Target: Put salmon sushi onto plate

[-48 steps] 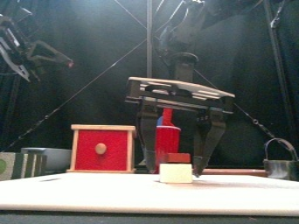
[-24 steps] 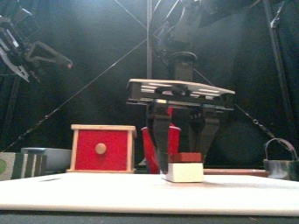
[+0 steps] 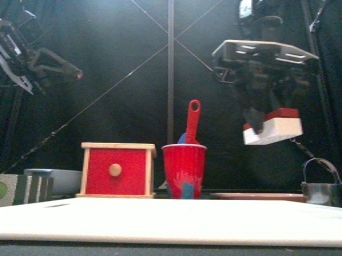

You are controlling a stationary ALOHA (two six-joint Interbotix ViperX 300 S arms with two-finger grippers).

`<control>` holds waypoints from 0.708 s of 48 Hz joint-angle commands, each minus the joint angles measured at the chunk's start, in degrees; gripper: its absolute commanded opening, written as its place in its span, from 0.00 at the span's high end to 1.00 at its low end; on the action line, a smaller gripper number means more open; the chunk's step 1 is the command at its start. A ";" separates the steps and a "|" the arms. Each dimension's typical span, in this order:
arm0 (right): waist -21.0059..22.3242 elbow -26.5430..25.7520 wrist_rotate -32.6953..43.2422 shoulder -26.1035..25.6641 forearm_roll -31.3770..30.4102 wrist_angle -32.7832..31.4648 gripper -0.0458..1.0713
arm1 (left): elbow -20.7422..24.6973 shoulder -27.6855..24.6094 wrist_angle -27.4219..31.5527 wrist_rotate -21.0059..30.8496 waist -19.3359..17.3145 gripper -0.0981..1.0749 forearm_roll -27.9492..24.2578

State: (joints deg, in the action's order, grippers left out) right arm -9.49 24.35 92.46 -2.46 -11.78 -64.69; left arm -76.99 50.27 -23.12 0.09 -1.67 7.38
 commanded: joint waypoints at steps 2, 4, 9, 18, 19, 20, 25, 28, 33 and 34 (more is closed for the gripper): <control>5.62 4.75 -1.67 -7.12 -1.58 0.62 0.38 | 0.88 -0.18 -0.35 -0.09 -0.18 0.79 -0.18; 7.91 6.68 -2.90 -8.79 -2.55 1.41 0.38 | 0.88 -0.26 -0.35 -0.09 -0.18 0.79 -0.18; 15.03 10.81 -6.68 -11.60 -4.66 5.45 0.38 | 0.70 -0.18 -0.35 -0.09 -0.26 0.79 -0.18; 26.10 15.64 -13.36 -11.25 -5.98 15.73 0.38 | 0.53 -0.18 -0.26 -0.18 -0.53 0.79 -0.18; 27.07 16.08 -13.97 -10.99 -5.89 17.05 0.38 | 0.53 -0.26 -0.35 -0.18 -0.62 0.79 -0.18; 27.95 16.44 -14.50 -10.55 -5.80 18.11 0.38 | 0.44 -0.26 -0.35 -0.18 -0.70 0.79 -0.18; 31.55 18.46 -15.82 -8.61 -5.36 23.20 0.38 | 0.26 -0.26 -0.35 -0.18 -1.23 0.79 -0.18; 33.49 19.51 -15.91 -7.65 -5.10 25.84 0.38 | 0.18 -0.26 -0.26 -0.18 -1.49 0.79 -0.18; 34.98 20.48 -15.91 -5.80 -5.54 29.09 0.38 | -0.09 -0.18 -0.26 -0.18 -1.58 0.79 -0.18; 35.07 20.65 -15.91 -5.54 -5.62 29.44 0.38 | -0.09 -0.18 -0.26 -0.18 -1.58 0.79 -0.18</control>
State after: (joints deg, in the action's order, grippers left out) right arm 24.70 45.18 76.64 -8.00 -17.14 -37.09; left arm -77.70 50.27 -23.20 0.00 -3.08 7.38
